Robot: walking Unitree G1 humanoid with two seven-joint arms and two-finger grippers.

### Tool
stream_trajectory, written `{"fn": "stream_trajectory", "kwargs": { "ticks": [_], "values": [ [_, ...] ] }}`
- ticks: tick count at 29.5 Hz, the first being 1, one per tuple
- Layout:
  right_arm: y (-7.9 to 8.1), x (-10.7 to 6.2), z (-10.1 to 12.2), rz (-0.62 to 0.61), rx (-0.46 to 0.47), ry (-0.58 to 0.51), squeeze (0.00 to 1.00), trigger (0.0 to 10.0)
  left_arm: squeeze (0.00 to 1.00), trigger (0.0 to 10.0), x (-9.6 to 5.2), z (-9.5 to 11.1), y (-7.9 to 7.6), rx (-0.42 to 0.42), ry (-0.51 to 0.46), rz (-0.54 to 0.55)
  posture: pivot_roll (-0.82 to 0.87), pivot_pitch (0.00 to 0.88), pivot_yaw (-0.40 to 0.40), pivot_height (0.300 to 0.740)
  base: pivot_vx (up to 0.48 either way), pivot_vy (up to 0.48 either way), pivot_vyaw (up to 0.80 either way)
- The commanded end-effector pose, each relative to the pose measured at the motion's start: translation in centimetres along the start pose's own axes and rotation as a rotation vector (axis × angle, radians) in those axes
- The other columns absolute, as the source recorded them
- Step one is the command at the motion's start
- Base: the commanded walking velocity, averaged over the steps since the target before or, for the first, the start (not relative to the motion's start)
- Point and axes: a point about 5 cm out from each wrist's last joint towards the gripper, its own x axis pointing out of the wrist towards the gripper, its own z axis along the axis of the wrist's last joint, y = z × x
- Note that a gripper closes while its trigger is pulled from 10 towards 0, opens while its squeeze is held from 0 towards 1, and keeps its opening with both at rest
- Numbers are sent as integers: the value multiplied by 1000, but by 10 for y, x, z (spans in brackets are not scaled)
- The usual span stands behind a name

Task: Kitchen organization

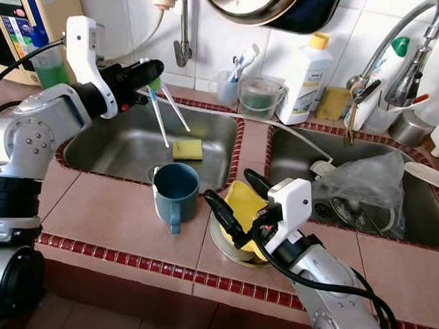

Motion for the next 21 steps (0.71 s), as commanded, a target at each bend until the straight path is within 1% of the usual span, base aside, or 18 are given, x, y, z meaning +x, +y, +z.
{"fn": "stream_trajectory", "kwargs": {
  "ticks": [1, 4, 5, 8, 9, 13, 14, 18, 21],
  "values": [
    [0, -4, 7, -22, 6, -22, 0, 10000, 0, 10000, 4, -9, 3, 31, 18, 38, 18, 0, -6, 740, 0, 0, 0],
    [0, -6, 7, -36, 6, -20, 0, 10000, 0, 10000, 8, -17, 7, 34, 14, 72, 7, 0, -3, 740, 0, 0, 0],
    [0, -7, 7, -38, 6, -19, 0, 10000, 0, 10000, 9, -18, 8, 35, 14, 77, 7, 0, -3, 740, 0, 0, 0],
    [0, -8, 8, -46, 7, -20, 0, 10000, 0, 10000, 13, -29, 11, 42, 34, 83, -9, 0, -1, 740, 0, 0, 0],
    [0, -8, 8, -46, 7, -20, 0, 10000, 0, 10000, 13, -29, 11, 42, 34, 83, -9, 0, -1, 740, 0, 0, 0],
    [-1, -9, 10, -57, 3, -21, 0, 10000, 0, 10000, 20, -49, 15, 29, 68, 104, -25, 0, 1, 740, 0, 0, 0],
    [-1, -9, 10, -57, 3, -21, 0, 10000, 0, 10000, 20, -49, 15, 29, 68, 104, -25, 0, 1, 740, 0, 0, 0],
    [-1, -12, 12, -69, -1, -20, 0, 10000, 0, 10000, 25, -69, 14, 31, 112, 110, -37, 0, 4, 740, 0, 0, 0],
    [-1, -13, 13, -74, -2, -19, 0, 10000, 0, 10000, 25, -74, 14, 35, 122, 107, -44, 0, 5, 740, 0, 0, 0]
  ]
}}
